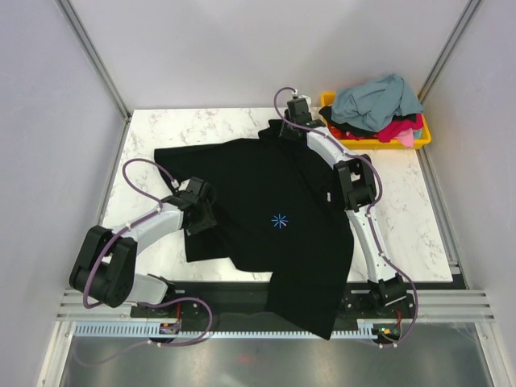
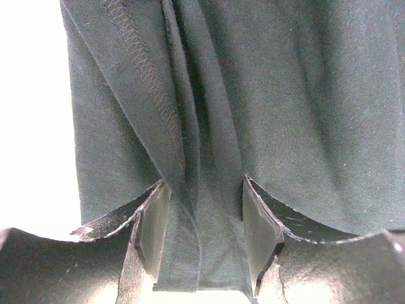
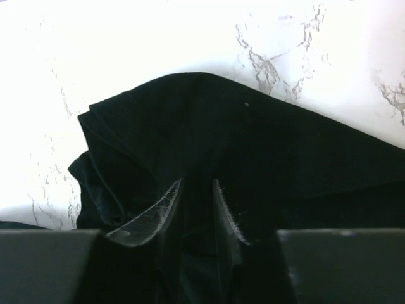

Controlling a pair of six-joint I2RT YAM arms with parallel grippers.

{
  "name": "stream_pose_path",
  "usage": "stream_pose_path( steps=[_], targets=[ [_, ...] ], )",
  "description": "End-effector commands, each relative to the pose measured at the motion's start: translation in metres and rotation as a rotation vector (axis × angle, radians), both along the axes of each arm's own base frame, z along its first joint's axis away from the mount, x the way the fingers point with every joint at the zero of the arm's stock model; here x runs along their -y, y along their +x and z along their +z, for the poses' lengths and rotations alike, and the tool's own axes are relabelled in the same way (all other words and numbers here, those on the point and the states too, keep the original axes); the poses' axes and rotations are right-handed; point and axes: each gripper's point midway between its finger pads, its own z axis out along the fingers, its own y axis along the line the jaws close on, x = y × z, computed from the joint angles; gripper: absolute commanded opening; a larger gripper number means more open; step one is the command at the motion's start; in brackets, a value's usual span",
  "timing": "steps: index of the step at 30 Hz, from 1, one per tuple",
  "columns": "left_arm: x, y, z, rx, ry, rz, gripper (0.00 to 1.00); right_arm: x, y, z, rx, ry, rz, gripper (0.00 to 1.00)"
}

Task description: Fold and stack the t-shirts

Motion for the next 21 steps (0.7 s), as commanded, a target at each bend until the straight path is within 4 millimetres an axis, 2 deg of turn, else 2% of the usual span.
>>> stream_pose_path(
  steps=[1, 2, 8, 12, 18, 21],
  targets=[
    [0.001, -0.039, -0.031, -0.165, -0.016, 0.017, 0.56, -0.004, -0.001, -0.004, -0.002, -0.006, 0.000, 0.31],
    [0.002, -0.040, -0.031, -0.166, -0.014, 0.016, 0.56, -0.003, -0.001, -0.005, -0.002, -0.009, -0.004, 0.22],
    [0.002, -0.039, -0.031, -0.165, -0.009, 0.013, 0.56, 0.001, 0.001, -0.001, 0.012, -0.028, -0.013, 0.01],
    [0.003, -0.039, -0.031, -0.165, -0.008, 0.010, 0.55, 0.004, 0.007, 0.019, 0.053, -0.038, -0.022, 0.00],
    [0.003, -0.039, -0.032, -0.167, -0.003, 0.012, 0.55, 0.013, 0.022, 0.076, 0.159, 0.003, -0.040, 0.00],
    [0.004, -0.039, -0.032, -0.168, -0.002, 0.010, 0.55, 0.016, 0.027, 0.095, 0.201, 0.028, -0.048, 0.00]
  ],
)
